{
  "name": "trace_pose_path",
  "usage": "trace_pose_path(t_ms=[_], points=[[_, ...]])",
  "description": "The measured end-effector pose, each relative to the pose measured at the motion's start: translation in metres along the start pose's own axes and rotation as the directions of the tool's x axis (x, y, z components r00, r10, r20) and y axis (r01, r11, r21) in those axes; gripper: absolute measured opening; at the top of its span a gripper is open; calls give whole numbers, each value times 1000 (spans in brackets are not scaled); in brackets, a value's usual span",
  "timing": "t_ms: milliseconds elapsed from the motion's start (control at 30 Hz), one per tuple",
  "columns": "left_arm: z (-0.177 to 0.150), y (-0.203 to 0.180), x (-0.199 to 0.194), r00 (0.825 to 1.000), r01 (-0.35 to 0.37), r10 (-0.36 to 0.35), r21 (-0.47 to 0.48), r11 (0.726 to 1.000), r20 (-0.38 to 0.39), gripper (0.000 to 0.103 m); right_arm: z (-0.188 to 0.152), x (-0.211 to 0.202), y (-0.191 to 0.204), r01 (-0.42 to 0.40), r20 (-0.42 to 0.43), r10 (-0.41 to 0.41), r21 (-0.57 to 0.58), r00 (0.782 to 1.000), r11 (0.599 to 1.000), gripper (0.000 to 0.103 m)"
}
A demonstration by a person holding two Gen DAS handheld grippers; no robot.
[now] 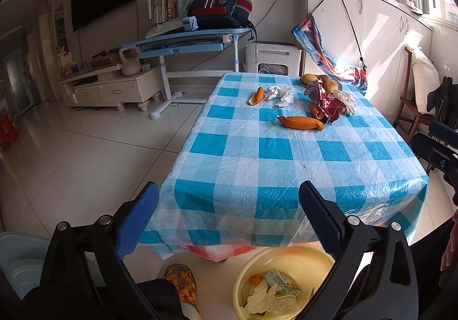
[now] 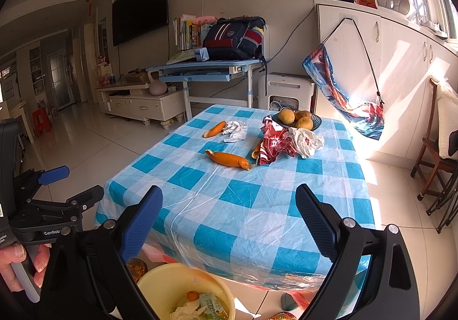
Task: Collect trash
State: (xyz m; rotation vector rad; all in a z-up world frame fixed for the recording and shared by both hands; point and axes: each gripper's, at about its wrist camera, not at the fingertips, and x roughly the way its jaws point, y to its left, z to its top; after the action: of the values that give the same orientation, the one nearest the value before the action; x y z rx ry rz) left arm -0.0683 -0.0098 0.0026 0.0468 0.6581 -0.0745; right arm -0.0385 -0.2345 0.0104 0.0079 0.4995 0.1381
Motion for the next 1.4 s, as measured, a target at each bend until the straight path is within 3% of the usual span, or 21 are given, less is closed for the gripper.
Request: trace_pose_path(t_ms=[167,333,567,867,1033,1167,1233,1300,1367,1400], points=[[7,2,5,996,82,-83,-24,996,-22,95,5,2,-3,-2,-1,2,34,1000,999,90],[27,-9,18,987,157,-156,17,987,-43,95,15,7,-21,8,-12,-7,87,1000,996,90],[63,-34,67,969,238,-228,117,964,-91,95,38,58,-59,-27,-130,51,177,990,984,89],[90,-89,148,961,273,-233,372,887,-149,94,49,121,-100,-20,-214,72,236,974,972,84],[94,-123,182,961,276,-227,505,818,-158,89,56,150,-109,-46,-229,107,255,967,966,80],[92,-135,210,946,320,-238,522,790,-220,71,64,176,-125,2,-242,61,250,968,968,77],[91,-144,220,931,359,-262,523,773,-253,62,64,185,-134,-21,-240,97,299,966,954,71],[87,-149,225,929,364,-256,536,762,-266,50,68,190,-131,-71,-222,141,299,965,952,70],[90,-152,226,920,382,-258,522,763,-295,34,73,198,-123,-92,-228,155,264,961,960,70],[91,-152,226,919,381,-253,520,765,-301,32,74,203,-120,-97,-234,161,261,959,960,70]])
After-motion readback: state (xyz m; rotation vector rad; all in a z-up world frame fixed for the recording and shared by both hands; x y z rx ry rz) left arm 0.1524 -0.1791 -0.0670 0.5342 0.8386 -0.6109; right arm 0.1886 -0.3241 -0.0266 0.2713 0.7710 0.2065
